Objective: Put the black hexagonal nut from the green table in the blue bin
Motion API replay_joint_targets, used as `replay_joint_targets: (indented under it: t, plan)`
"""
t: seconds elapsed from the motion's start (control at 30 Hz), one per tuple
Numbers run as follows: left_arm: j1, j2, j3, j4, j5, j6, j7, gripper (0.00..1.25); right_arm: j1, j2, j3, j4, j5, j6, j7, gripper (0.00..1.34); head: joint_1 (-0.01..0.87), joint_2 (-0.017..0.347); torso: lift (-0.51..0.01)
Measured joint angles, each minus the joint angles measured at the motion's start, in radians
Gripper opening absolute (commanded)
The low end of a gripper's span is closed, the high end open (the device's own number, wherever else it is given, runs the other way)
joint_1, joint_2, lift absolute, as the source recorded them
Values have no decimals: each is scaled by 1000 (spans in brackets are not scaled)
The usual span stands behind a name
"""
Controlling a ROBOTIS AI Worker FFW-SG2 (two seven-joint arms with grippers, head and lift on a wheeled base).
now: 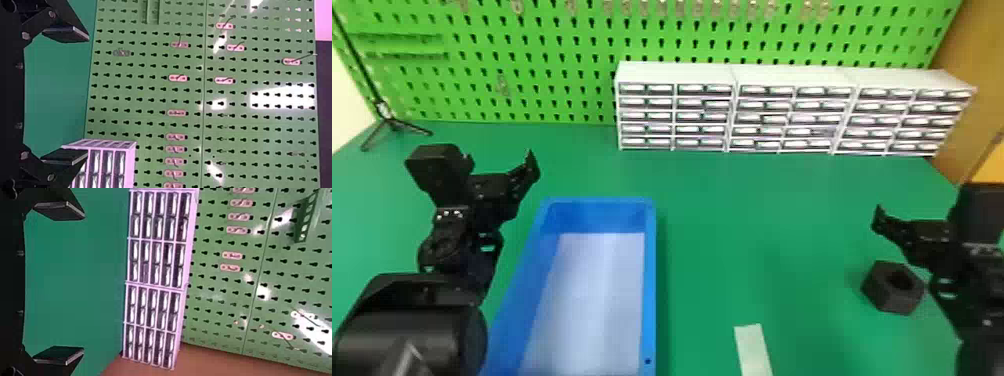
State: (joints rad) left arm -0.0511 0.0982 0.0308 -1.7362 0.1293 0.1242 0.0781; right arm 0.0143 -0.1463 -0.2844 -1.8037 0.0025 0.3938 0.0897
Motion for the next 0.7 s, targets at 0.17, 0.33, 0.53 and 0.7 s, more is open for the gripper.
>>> replay_joint_targets:
  t: [0.17,0.33,0.53,0.7]
  plan:
    - [1,0,1,0,0,0,0,1009,1,-19,-46,-69,15,139,59,1238,686,28,-96]
    - [1,0,2,0,-2,0,0,1009,17,-68,-59,-142,-7,292,91,1238,686,28,-96]
    - [1,1,3,0,-3,0,-1,1011,49,-115,-88,-208,-34,432,147,1238,686,28,-96]
    - [2,2,8,-2,-4,0,-1,1009,70,-156,-106,-239,-39,530,215,1238,686,28,-96]
